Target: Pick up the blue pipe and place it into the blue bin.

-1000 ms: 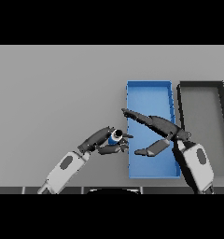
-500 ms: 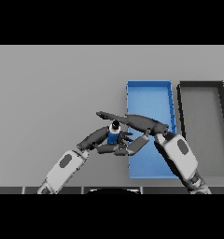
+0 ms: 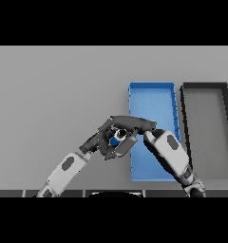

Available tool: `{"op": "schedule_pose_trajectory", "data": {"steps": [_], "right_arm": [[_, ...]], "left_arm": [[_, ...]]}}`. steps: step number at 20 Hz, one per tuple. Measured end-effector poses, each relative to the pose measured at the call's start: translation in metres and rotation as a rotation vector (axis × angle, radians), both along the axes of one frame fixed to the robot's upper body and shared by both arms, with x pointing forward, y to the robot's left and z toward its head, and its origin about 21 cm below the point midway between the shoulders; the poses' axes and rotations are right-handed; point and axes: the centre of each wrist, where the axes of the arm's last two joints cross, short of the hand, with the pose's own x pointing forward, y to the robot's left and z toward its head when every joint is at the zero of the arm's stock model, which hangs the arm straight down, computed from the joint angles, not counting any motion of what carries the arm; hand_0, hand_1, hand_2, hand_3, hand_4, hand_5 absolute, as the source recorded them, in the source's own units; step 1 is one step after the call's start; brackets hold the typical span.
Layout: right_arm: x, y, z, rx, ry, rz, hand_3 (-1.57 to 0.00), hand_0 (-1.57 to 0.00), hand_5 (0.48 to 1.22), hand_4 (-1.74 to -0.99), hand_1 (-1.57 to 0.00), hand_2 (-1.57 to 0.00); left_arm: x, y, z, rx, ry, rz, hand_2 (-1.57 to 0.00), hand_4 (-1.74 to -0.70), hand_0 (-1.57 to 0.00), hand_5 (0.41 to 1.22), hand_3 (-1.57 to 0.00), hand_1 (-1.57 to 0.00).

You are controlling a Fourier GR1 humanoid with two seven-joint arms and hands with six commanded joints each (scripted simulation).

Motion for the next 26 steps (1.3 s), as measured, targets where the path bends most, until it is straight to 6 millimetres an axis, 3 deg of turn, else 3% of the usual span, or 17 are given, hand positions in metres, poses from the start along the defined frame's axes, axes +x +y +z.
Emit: {"op": "schedule_pose_trajectory", "data": {"steps": [2,5,10,11,12,15,17,18,22,26], "right_arm": [[0.001,0.004,0.000,0.039,0.023,0.015,-1.22,-1.28,0.848,-1.457,-1.29,-1.29],[-0.003,0.005,-0.003,0.053,-0.025,0.027,-1.39,-1.42,1.030,-1.435,-1.43,-1.43],[-0.005,0.004,-0.007,0.066,-0.037,0.046,-1.51,-1.52,1.158,-1.470,-1.52,-1.52],[-0.005,0.006,-0.007,0.075,-0.019,0.052,-1.52,-1.53,1.171,-1.475,-1.53,-1.53],[-0.004,0.004,-0.007,0.099,-0.019,0.058,-1.53,-1.54,1.181,-1.478,-1.54,-1.54],[-0.009,0.005,0.000,0.069,-0.030,0.029,-1.55,-1.56,1.201,-1.484,-1.56,-1.56],[-0.006,0.006,0.000,0.056,-0.016,0.014,-1.56,-1.56,1.208,-1.486,-1.56,-1.56],[-0.010,0.005,0.000,0.053,-0.024,0.013,-1.56,-1.56,1.211,-1.487,-1.56,-1.56],[-0.013,0.005,-0.002,0.068,-0.043,0.011,-1.57,-1.57,1.217,-1.488,-1.57,-1.57],[-0.009,0.002,-0.002,0.078,-0.048,-0.008,-1.57,-1.57,1.219,-1.487,-1.57,-1.57]], "left_arm": [[-0.004,-0.003,0.000,-0.048,0.033,-0.011,-1.57,-1.71,-1.57,1.221,-1.42,-1.56],[-0.005,0.000,-0.004,-0.075,0.047,-0.012,-1.57,-1.72,-1.57,1.221,-1.50,-1.57],[-0.001,-0.001,-0.004,-0.060,0.040,-0.021,-1.57,-1.73,-1.57,1.221,-1.55,-1.57],[0.000,0.000,-0.003,-0.067,0.026,-0.021,-1.57,-1.72,-1.57,1.221,-1.44,-1.57],[-0.001,0.001,0.000,-0.060,0.028,-0.023,-1.46,-1.66,-1.57,1.221,-1.47,-1.51],[-0.001,0.006,0.002,-0.016,-0.022,-0.027,-0.76,-1.32,-0.84,1.221,-0.77,-0.79],[-0.001,0.008,0.001,0.021,-0.032,-0.047,-0.49,-1.14,-0.53,1.221,-0.49,-0.51],[-0.001,0.010,-0.001,0.020,-0.060,-0.061,-0.39,-1.07,-0.43,1.150,-0.39,-0.41],[0.001,0.007,0.001,0.069,-0.089,-0.031,-0.16,-0.90,-0.17,0.836,-0.16,-0.17],[0.001,0.011,-0.004,0.048,-0.031,-0.011,-0.06,-0.88,-0.07,0.671,-0.07,-0.07]]}}
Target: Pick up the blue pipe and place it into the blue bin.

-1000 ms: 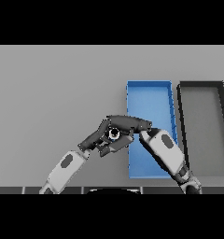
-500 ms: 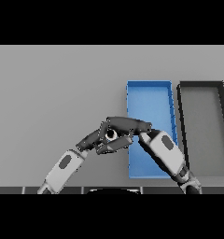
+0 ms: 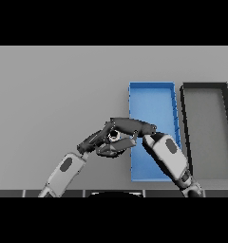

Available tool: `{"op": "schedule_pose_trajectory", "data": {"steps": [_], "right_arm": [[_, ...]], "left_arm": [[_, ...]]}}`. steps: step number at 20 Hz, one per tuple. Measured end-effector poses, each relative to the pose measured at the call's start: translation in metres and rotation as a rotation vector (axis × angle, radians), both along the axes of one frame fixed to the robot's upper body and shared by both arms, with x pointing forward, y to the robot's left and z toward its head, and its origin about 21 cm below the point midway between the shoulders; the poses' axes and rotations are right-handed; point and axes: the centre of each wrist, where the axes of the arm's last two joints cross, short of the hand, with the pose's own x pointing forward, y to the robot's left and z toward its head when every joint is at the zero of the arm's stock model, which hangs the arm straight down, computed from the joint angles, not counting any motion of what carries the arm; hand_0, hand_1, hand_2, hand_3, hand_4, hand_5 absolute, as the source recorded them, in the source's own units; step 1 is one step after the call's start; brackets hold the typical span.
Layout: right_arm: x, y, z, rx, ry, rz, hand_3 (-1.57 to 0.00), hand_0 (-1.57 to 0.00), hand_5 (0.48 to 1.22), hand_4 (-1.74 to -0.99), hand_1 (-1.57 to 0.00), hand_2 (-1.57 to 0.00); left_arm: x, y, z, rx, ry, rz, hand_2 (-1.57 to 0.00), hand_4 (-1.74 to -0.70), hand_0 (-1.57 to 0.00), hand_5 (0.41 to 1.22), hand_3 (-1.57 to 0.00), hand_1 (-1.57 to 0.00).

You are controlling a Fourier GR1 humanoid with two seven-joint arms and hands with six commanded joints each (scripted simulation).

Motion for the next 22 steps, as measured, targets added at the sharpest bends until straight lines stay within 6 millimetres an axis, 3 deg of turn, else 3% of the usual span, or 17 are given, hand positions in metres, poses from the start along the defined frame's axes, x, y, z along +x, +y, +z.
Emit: {"op": "schedule_pose_trajectory", "data": {"steps": [3,7,10,15,19,22], "right_arm": [[0.002,0.003,0.000,-0.004,0.005,-0.010,-1.57,-1.57,1.220,-1.489,-1.57,-1.57],[0.004,0.002,0.008,0.069,0.195,0.047,-1.57,-1.57,1.221,-1.491,-1.57,-1.57],[0.010,-0.001,0.037,0.118,0.277,0.040,-1.57,-1.57,1.221,-1.491,-1.57,-1.57],[0.018,-0.008,0.114,0.199,0.142,0.055,-1.57,-1.57,1.221,-1.495,-1.57,-1.57],[0.047,-0.022,0.150,0.294,0.135,-0.137,-1.57,-1.57,1.221,-1.497,-1.57,-1.57],[0.074,-0.045,0.151,0.268,0.133,-0.317,-1.57,-1.57,1.221,-1.498,-1.57,-1.57]], "left_arm": [[0.002,-0.002,-0.001,0.018,0.061,0.046,-0.03,-0.89,-0.04,0.625,-0.03,-0.03],[-0.005,-0.004,-0.006,0.039,0.108,0.042,-0.01,-0.91,-0.01,0.543,-0.01,-0.01],[-0.004,-0.001,-0.005,0.041,0.122,0.053,-0.01,-0.92,-0.01,0.507,-0.01,-0.01],[-0.003,0.000,-0.005,0.056,0.121,0.055,0.00,-0.92,0.00,0.488,0.00,0.00],[-0.006,0.003,-0.001,0.049,0.096,0.047,0.00,-0.90,0.00,0.487,0.00,0.00],[-0.008,0.009,0.001,0.053,0.082,0.055,0.00,-0.89,0.00,0.485,0.00,0.00]]}}
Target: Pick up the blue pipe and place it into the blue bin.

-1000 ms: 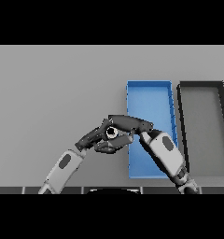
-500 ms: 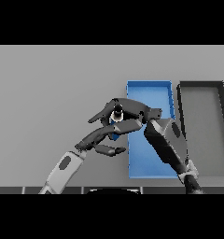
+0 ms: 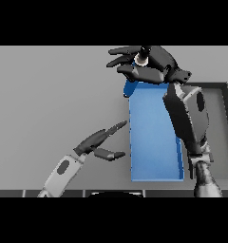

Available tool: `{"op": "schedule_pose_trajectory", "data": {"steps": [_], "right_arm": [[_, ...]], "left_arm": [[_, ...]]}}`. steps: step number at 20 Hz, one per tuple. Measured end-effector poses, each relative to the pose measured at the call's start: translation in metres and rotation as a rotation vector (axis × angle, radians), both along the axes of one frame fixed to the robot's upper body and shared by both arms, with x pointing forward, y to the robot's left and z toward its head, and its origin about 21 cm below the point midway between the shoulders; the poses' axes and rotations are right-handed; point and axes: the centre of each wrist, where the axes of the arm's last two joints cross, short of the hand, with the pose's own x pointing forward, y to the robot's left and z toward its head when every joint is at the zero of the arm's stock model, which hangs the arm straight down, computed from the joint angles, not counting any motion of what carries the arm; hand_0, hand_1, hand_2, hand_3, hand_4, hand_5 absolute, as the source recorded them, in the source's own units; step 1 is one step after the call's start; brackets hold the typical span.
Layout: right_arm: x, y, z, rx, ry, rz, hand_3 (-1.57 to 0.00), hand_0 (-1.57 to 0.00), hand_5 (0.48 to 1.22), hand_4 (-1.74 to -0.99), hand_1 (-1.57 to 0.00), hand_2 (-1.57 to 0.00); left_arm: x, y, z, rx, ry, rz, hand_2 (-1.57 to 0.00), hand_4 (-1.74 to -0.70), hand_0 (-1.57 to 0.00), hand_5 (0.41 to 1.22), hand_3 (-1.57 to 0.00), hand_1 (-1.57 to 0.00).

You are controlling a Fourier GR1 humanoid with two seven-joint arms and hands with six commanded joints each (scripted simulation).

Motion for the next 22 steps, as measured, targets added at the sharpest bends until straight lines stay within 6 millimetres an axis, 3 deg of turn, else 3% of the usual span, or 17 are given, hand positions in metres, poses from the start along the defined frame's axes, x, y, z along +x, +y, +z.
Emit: {"op": "schedule_pose_trajectory", "data": {"steps": [4,8,11,15,17,19,20,21,22], "right_arm": [[0.035,-0.033,-0.025,-0.044,0.118,-0.169,-1.57,-1.57,1.221,-1.498,-1.57,-1.57],[0.055,-0.066,-0.080,-0.121,0.285,-0.337,-1.57,-1.57,1.221,-1.499,-1.57,-1.57],[0.053,-0.081,-0.127,-0.180,0.410,-0.423,-1.57,-1.57,1.221,-1.499,-1.57,-1.57],[0.042,-0.095,-0.163,-0.261,0.587,-0.534,-1.57,-1.57,1.221,-1.499,-1.57,-1.57],[0.038,-0.103,-0.184,-0.330,0.643,-0.577,-1.02,-1.57,1.221,-1.586,-1.57,-1.57],[0.036,-0.109,-0.200,-0.388,0.704,-0.602,-0.68,-1.57,1.221,-1.642,-1.57,-1.57],[0.033,-0.111,-0.208,-0.425,0.725,-0.601,-0.62,-1.57,1.221,-1.662,-1.57,-1.57],[0.031,-0.110,-0.217,-0.469,0.751,-0.609,-0.81,-1.57,1.199,-1.617,-1.57,-1.57],[0.031,-0.112,-0.226,-0.505,0.788,-0.623,-0.96,-1.57,1.188,-1.573,-1.51,-1.45]], "left_arm": [[0.001,-0.003,0.000,0.011,0.018,0.005,0.00,-0.88,0.00,0.481,0.00,0.00],[0.005,0.001,0.001,0.014,0.011,0.017,0.00,-0.88,0.00,0.483,0.00,0.00],[0.000,-0.003,0.000,0.009,0.006,0.009,0.00,-0.87,0.00,0.481,0.00,0.00],[0.003,0.001,-0.004,0.011,0.010,0.008,0.00,-0.88,0.00,0.479,0.00,0.00],[0.001,-0.001,-0.001,0.004,0.003,0.005,0.00,-0.88,0.00,0.475,0.00,0.00],[0.003,-0.002,0.000,0.016,0.008,0.014,0.00,-0.88,0.00,0.479,0.00,0.00],[0.003,-0.003,0.000,0.012,0.010,0.010,0.00,-0.88,0.00,0.481,0.00,0.00],[0.002,-0.002,-0.002,0.009,0.011,0.006,0.00,-0.89,0.00,0.483,0.00,0.00],[0.000,-0.003,-0.002,0.003,0.009,0.005,0.00,-0.89,0.00,0.486,0.00,0.00]]}}
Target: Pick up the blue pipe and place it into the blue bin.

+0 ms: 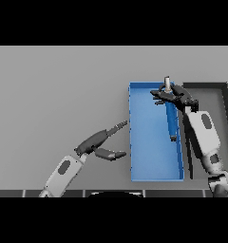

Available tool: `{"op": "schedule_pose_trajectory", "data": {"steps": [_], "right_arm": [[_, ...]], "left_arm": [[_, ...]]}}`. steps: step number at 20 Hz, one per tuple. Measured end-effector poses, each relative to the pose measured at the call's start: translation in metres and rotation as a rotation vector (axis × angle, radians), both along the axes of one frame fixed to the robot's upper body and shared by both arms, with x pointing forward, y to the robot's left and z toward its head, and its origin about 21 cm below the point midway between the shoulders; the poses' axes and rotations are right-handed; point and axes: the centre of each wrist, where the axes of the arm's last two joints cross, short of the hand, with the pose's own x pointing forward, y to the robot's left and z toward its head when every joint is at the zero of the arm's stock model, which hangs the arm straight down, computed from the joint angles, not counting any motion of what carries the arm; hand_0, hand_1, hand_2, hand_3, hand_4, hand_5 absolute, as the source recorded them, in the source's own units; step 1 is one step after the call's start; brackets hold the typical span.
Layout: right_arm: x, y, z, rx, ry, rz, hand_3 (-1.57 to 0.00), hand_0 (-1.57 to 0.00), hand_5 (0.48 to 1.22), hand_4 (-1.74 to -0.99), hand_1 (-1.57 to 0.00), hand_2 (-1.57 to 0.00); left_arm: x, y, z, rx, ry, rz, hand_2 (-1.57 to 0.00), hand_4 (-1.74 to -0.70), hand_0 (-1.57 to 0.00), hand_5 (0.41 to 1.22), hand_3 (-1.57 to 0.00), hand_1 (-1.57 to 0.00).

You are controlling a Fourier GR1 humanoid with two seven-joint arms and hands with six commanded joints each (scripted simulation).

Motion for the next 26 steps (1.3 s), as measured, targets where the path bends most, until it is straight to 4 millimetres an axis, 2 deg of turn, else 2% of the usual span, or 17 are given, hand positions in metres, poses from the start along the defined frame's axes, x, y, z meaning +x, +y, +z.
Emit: {"op": "schedule_pose_trajectory", "data": {"steps": [2,3,4,5,7,9,14,15,16,17,19,21,23,26], "right_arm": [[0.001,-0.004,-0.014,-0.026,0.096,-0.037,-0.61,-1.01,1.146,-1.451,-0.97,-0.93],[0.002,-0.008,-0.021,-0.026,0.154,-0.061,-0.49,-0.80,1.114,-1.385,-0.77,-0.74],[0.004,-0.006,-0.023,-0.010,0.196,-0.067,-0.39,-0.64,1.135,-1.334,-0.62,-0.60],[0.003,-0.005,-0.024,-0.012,0.223,-0.046,-0.31,-0.51,1.152,-1.296,-0.50,-0.48],[-0.002,-0.002,-0.018,-0.045,0.237,0.048,-0.20,-0.33,1.056,-1.230,-0.32,-0.30],[-0.007,0.002,-0.012,-0.137,0.213,0.110,-0.13,-0.21,0.982,-1.179,-0.20,-0.19],[-0.009,0.007,-0.011,-0.248,0.175,0.180,-0.04,-0.07,0.829,-1.131,-0.07,-0.06],[-0.012,0.006,-0.018,-0.259,0.171,0.177,-0.03,-0.19,0.809,-1.131,-0.09,-0.05],[-0.012,0.007,-0.016,-0.263,0.163,0.182,-0.03,-0.38,0.792,-1.144,-0.18,-0.08],[-0.011,0.006,-0.014,-0.257,0.170,0.179,-0.02,-0.30,0.778,-1.152,-0.15,-0.07],[-0.012,0.005,-0.018,-0.243,0.152,0.181,-0.01,-0.19,0.790,-1.156,-0.09,-0.04],[-0.012,0.005,-0.013,-0.228,0.155,0.193,-0.01,-0.12,0.809,-1.154,-0.06,-0.03],[-0.012,0.003,-0.013,-0.202,0.158,0.183,0.00,-0.21,0.804,-1.152,-0.10,-0.02],[-0.012,0.008,-0.016,-0.203,0.144,0.187,0.00,-0.21,0.791,-1.152,-0.10,-0.02]], "left_arm": [[0.001,0.000,0.001,0.013,-0.001,0.004,0.00,-0.88,0.00,0.493,0.00,0.00],[-0.001,0.000,0.000,0.011,-0.003,0.000,0.00,-0.88,0.00,0.495,0.00,0.00],[-0.002,-0.002,-0.001,0.012,-0.006,-0.002,0.00,-0.88,0.00,0.497,0.00,0.00],[0.001,-0.001,0.000,0.009,-0.010,0.007,0.00,-0.88,0.00,0.497,0.00,0.00],[0.002,0.002,0.000,0.001,-0.013,0.002,0.00,-0.88,0.00,0.495,0.00,0.00],[0.003,0.004,-0.003,0.020,-0.002,0.010,0.00,-0.88,0.00,0.491,0.00,0.00],[-0.001,0.000,-0.001,0.017,-0.006,0.007,0.00,-0.88,0.00,0.480,0.00,0.00],[0.000,0.000,-0.001,0.021,0.000,0.008,0.00,-0.88,0.00,0.478,0.00,0.00],[0.000,-0.002,-0.001,0.013,-0.003,0.007,0.00,-0.88,0.00,0.476,0.00,0.00],[0.001,-0.002,-0.001,0.011,-0.004,0.013,0.00,-0.88,0.00,0.474,0.00,0.00],[-0.001,-0.001,-0.005,0.018,-0.002,0.016,0.00,-0.88,0.00,0.473,0.00,0.00],[0.000,0.002,-0.001,0.014,-0.013,0.015,0.00,-0.88,0.00,0.476,0.00,0.00],[0.000,0.001,0.001,0.024,-0.001,0.012,0.00,-0.89,0.00,0.478,0.00,0.00],[0.004,0.003,-0.004,0.026,0.006,0.011,0.00,-0.89,0.00,0.480,0.00,0.00]]}}
